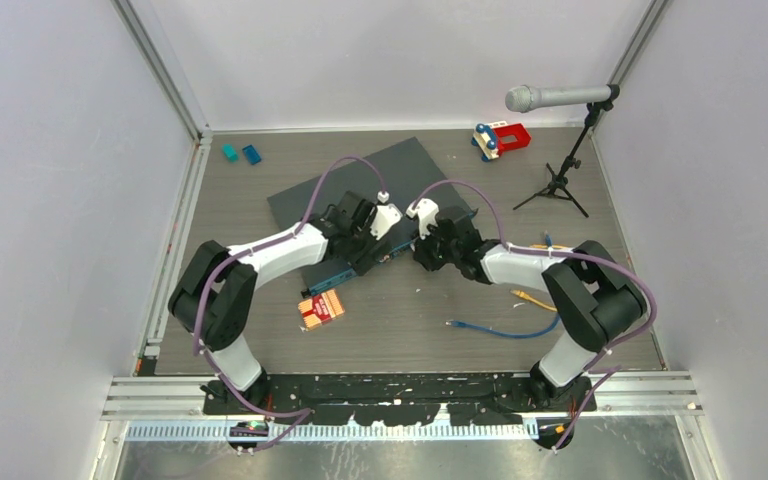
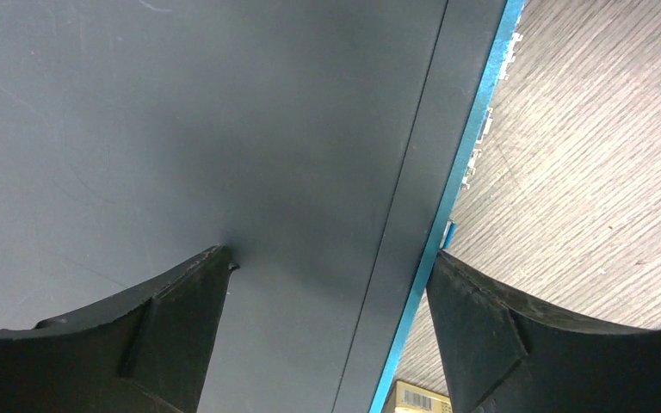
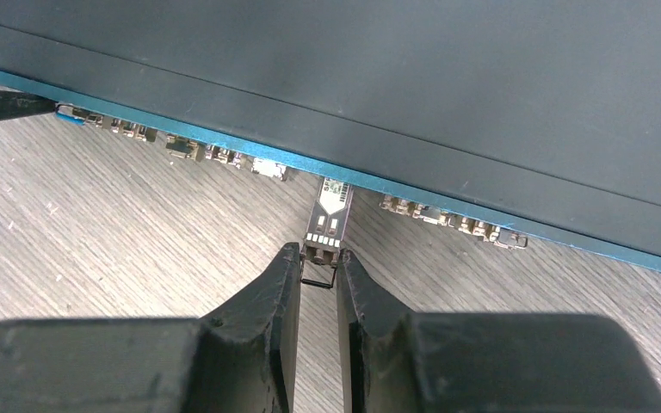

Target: Pull the plug from the switch port

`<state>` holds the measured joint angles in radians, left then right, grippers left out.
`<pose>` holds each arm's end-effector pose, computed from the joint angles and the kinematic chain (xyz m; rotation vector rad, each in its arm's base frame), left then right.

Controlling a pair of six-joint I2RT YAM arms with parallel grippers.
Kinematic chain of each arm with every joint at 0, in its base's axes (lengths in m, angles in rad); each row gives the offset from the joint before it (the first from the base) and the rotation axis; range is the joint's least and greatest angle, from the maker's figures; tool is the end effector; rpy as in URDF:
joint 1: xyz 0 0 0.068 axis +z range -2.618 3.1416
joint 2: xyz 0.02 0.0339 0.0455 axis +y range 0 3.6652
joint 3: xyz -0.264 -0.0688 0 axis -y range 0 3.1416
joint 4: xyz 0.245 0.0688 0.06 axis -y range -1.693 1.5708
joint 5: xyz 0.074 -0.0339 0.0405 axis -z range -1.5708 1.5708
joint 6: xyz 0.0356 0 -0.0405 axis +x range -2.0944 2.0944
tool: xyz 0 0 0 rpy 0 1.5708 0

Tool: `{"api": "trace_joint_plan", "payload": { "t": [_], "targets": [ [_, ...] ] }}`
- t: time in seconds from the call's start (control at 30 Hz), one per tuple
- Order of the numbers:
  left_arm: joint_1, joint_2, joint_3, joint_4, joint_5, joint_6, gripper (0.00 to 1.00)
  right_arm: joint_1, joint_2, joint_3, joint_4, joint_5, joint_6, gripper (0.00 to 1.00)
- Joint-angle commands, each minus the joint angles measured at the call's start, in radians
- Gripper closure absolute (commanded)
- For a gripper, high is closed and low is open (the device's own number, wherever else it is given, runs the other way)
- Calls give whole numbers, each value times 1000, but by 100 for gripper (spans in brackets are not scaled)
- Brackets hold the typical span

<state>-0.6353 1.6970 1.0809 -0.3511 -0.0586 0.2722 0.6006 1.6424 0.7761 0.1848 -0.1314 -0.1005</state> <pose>0.2830 -0.2060 0.1926 1.0912 2.2903 -0.0695 0.2681 0.1893 0.1602 -0.8492 2.1145 0.4137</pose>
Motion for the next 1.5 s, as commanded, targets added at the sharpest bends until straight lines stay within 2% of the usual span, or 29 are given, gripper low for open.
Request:
{"api": "trace_joint_plan", "payload": {
  "t": [0.0, 0.23, 0.43, 0.53, 0.6, 0.7, 0.73, 0.77, 0.83, 1.03, 1.47],
  "targets": [
    [60, 14, 22, 79, 26, -29, 14, -10, -134, -13, -108, -138, -30, 99],
    [61, 10, 45, 74, 102, -5, 11, -43, -156, -53, -122, -221, -15, 99],
    [61, 36, 72, 54, 153, -1, 11, -42, -125, -124, 23, -147, 48, 98],
    [61, 51, 92, 32, 160, 1, 11, -41, -111, -112, 44, -123, 78, 98],
    [60, 50, 95, 29, 158, 2, 11, -39, -116, -94, 30, -83, 84, 91],
    [60, 40, 85, 31, 160, 1, 11, -40, -128, -74, 7, -62, 86, 73],
    [61, 37, 82, 33, 159, 1, 11, -40, -130, -67, -1, -68, 91, 62],
    [60, 34, 81, 33, 155, 2, 10, -37, -131, -60, -11, -69, 91, 55],
    [62, 32, 77, 35, 148, -1, 11, -25, -131, -44, -20, -47, 80, 50],
    [68, 25, 67, 43, 148, -5, 10, -7, -101, 17, -43, 2, 51, 49],
    [86, 31, 74, 50, 146, 1, 11, 8, 7, 118, -85, 55, 41, 52]
  ]
}}
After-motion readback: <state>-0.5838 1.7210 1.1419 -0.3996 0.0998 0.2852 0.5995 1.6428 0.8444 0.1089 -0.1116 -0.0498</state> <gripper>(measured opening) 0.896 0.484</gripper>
